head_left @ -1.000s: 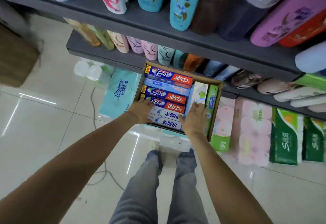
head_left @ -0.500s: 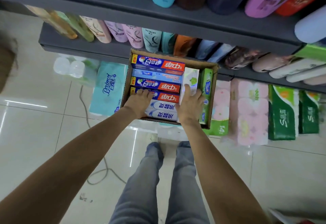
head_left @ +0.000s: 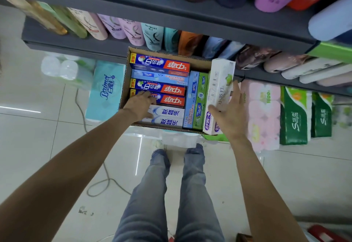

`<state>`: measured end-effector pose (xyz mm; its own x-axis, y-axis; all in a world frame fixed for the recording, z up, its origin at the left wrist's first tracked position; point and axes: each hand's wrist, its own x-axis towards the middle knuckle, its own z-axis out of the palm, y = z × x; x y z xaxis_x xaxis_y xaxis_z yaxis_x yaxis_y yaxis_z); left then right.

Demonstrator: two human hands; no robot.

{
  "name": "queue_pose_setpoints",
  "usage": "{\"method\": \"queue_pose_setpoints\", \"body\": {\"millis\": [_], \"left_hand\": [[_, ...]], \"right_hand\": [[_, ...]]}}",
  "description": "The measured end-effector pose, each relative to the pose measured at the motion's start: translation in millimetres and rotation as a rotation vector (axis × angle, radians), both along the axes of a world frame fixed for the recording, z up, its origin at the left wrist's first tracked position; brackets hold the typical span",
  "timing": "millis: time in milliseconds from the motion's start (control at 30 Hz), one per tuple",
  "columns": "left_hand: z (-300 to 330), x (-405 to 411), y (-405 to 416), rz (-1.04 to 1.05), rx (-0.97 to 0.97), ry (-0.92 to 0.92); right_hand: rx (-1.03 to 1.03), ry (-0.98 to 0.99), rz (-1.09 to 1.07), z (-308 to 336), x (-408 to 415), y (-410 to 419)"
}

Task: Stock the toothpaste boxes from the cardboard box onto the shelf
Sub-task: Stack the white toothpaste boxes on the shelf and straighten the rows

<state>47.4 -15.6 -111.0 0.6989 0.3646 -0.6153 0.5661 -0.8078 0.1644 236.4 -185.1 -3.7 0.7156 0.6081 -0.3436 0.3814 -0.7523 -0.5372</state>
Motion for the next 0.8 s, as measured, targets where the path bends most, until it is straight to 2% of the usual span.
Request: {"method": "queue_pose_setpoints", "body": {"millis": [167, 333, 433, 800], "left_hand": [[2.9, 2.6, 4.8, 0.064, -0.033, -0.048], [2.0, 2.3, 2.0, -0.132, 0.081, 0.012], [3.9, 3.0, 3.5, -0.187, 0.086, 0.022], [6.5, 5.6, -7.0, -0.065, 0.047, 0.016]], "right_hand": [[-0.064, 0.057, 0.056, -18.0, -1.1, 0.4], [-0.078, 0.021, 0.108, -35.7, 0.2, 5.9], [-0.093, 0.017, 0.115, -41.2, 1.0, 7.3], [-0.024, 0.096, 0.011, -36.6, 2.3, 11.9]]}}
